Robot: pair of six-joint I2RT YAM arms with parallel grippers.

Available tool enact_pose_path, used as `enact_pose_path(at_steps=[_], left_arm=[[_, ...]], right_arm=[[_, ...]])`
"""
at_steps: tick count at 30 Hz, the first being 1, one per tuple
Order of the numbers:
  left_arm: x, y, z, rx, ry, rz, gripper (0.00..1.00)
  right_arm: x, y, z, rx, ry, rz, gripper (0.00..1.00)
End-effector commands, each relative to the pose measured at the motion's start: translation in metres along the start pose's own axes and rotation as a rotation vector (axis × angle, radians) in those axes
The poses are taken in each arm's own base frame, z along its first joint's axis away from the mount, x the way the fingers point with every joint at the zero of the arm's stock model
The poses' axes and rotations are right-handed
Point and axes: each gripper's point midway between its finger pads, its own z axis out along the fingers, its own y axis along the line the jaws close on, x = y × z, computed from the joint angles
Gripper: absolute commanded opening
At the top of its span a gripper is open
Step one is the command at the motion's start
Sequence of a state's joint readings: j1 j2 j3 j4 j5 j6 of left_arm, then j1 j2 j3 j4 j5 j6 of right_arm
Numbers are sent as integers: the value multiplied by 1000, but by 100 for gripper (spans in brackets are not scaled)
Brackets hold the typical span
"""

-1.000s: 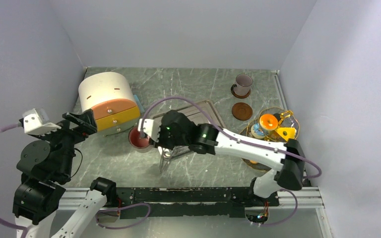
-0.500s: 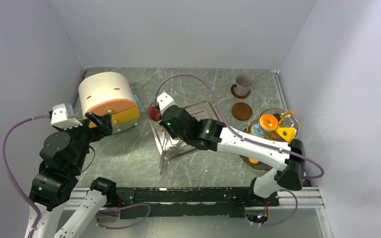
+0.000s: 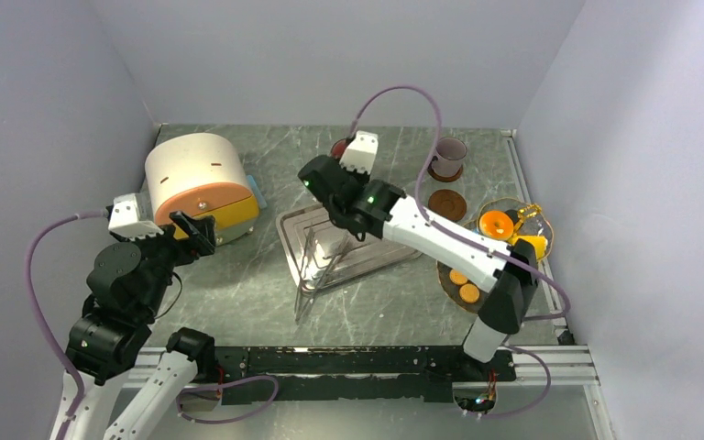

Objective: Serve the afternoon tea
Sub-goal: Place the cup on the coaster.

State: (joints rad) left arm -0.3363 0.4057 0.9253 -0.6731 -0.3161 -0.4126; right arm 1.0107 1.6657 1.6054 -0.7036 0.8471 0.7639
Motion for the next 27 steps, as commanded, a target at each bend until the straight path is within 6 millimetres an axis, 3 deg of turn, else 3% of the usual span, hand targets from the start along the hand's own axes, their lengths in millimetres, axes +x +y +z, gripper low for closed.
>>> enact_pose_path(at_steps=[1,5,11,24,27], left_arm=[[0,-4,0,22,-7,-23,91],[5,-5,0,32,5,-29,91],[4,-4,-2,28,4,-27,91],[-3,-3,-3,19,-9,-24,90],[1,-3,-1,18,-2,-27,90]], right_arm=[[-51,-35,16,226,-172,364,0],[-35,-67,34,417,-222,460,0],[-20,-104,75,596,-132,504,0],[-10,-214,92,866,-172,598,0],[-10,-226,97,880,-188,603,0]])
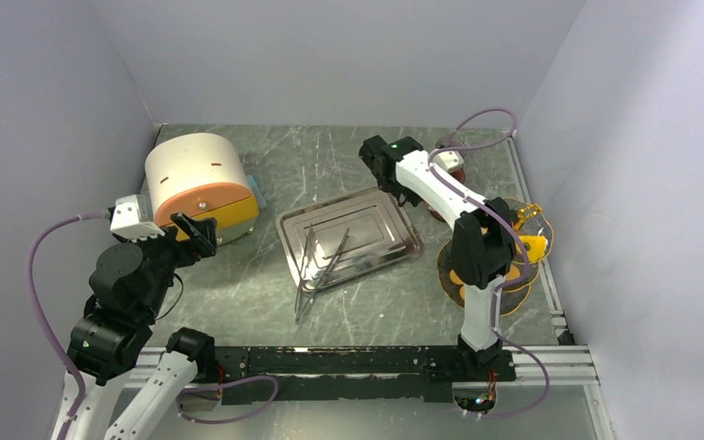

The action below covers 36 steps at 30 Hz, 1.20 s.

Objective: Serve the afternoon tea
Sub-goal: Place the cup on the coaster.

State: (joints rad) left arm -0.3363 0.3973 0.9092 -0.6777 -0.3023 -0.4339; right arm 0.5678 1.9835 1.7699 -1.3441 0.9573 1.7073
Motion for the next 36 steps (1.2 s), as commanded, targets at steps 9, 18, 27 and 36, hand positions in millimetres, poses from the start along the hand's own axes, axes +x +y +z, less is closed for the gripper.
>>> enact_pose_path(at_steps=[9,18,27,36], left_arm=[[10,-3,7,13,26,-11,97],[20,-1,14,12,48,16,97],[18,1,13,4,36,14,97],[11,1,10,-6,25,20,97]], right_arm=[[-50,-1,22,-3,-193,165,0],[-47,-2,48,52,-186,165,0],[-41,-8,63,99,-195,148,0],[-30,-9,75,121,-185,133,0]])
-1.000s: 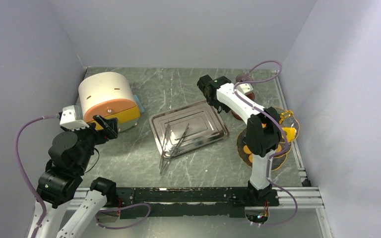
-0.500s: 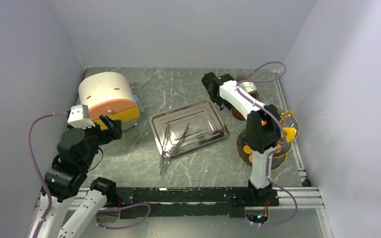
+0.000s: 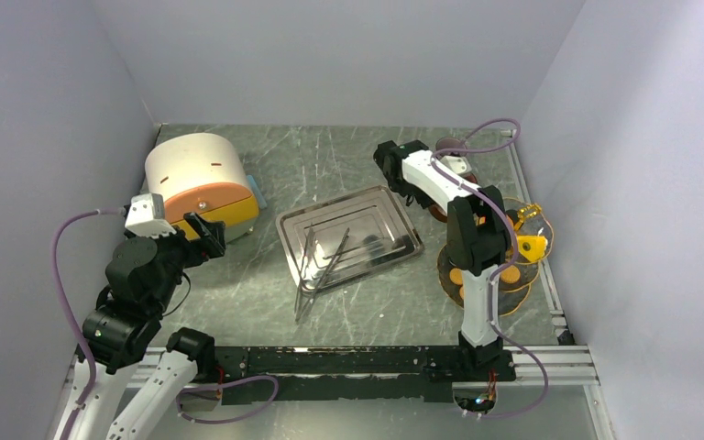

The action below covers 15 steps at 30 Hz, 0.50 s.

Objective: Serve the afternoon tea
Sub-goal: Place the cup on the coaster.

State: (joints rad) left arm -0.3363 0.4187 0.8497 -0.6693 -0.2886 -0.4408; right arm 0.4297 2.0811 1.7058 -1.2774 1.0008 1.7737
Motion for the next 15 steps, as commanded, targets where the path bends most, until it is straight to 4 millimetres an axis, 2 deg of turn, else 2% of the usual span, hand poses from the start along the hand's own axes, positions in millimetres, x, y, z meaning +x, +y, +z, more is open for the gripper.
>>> enact_pose_path(at_steps=[1,15], left_arm=[[-15,-2,-4,8,-45,6,97],[-16,-4,-4,13,-44,-2,97]], right_arm=[[-30,12,2,-42,-109,78,0],[-23,9,11,-8,-87,67,0]])
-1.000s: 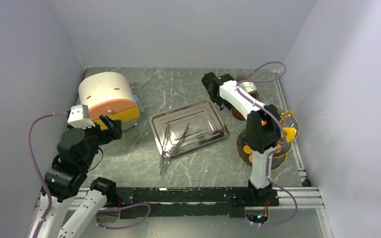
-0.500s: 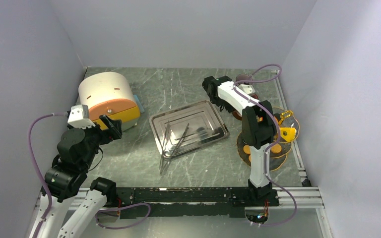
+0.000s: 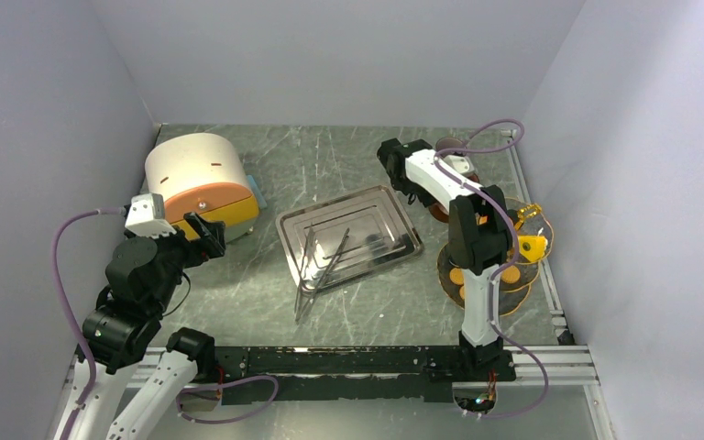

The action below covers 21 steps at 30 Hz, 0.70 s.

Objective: Serve the afternoon tea
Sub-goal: Place the cup on the coaster.

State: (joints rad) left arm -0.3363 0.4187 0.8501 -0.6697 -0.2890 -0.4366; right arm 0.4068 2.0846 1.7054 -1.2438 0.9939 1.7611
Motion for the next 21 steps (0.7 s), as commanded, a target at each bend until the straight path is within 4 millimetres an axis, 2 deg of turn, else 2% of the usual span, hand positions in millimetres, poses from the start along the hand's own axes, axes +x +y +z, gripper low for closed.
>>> enact_pose_path(at_steps=[1,21], left_arm=[[-16,-4,-4,10,-44,-7,97],[-17,-4,-3,9,-47,-19,97]], right_arm=[[-20,5,4,-13,-91,39,0],[-10,5,7,3,-72,26,0]])
